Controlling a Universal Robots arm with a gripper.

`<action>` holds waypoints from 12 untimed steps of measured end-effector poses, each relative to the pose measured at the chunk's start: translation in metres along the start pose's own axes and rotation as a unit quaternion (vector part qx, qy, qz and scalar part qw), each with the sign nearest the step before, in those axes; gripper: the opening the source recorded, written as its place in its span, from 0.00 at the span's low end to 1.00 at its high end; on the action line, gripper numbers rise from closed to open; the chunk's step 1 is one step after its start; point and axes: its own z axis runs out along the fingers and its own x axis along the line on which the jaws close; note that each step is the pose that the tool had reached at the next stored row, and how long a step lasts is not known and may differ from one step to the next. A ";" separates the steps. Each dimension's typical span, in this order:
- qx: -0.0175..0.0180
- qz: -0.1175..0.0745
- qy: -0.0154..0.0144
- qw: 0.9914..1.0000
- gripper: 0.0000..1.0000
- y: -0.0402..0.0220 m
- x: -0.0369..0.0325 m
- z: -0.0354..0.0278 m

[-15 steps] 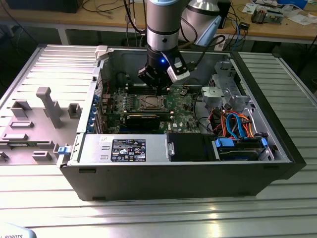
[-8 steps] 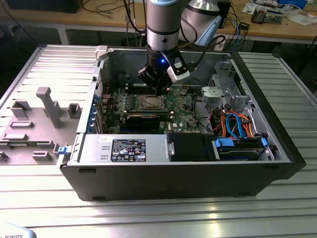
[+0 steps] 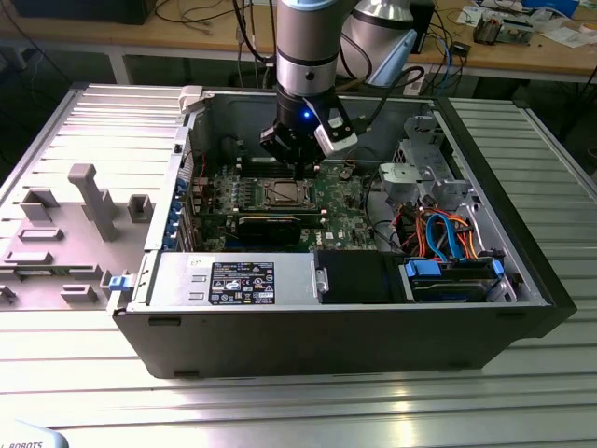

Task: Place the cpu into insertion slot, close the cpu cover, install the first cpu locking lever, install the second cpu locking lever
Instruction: 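Install the second cpu locking lever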

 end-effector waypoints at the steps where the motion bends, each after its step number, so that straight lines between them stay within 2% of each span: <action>1: 0.000 0.000 0.000 1.000 0.11 0.0000 0.0000 0.0000; 4: 0.000 0.000 0.004 1.000 0.11 -0.0001 0.0000 0.0011; 8: 0.000 0.000 0.004 1.000 0.11 -0.0002 0.0000 0.0006; 10: 0.000 0.000 0.004 1.000 0.11 0.0002 -0.0001 -0.0036; 12: 0.000 0.000 0.004 1.000 0.11 0.0001 -0.0002 -0.0041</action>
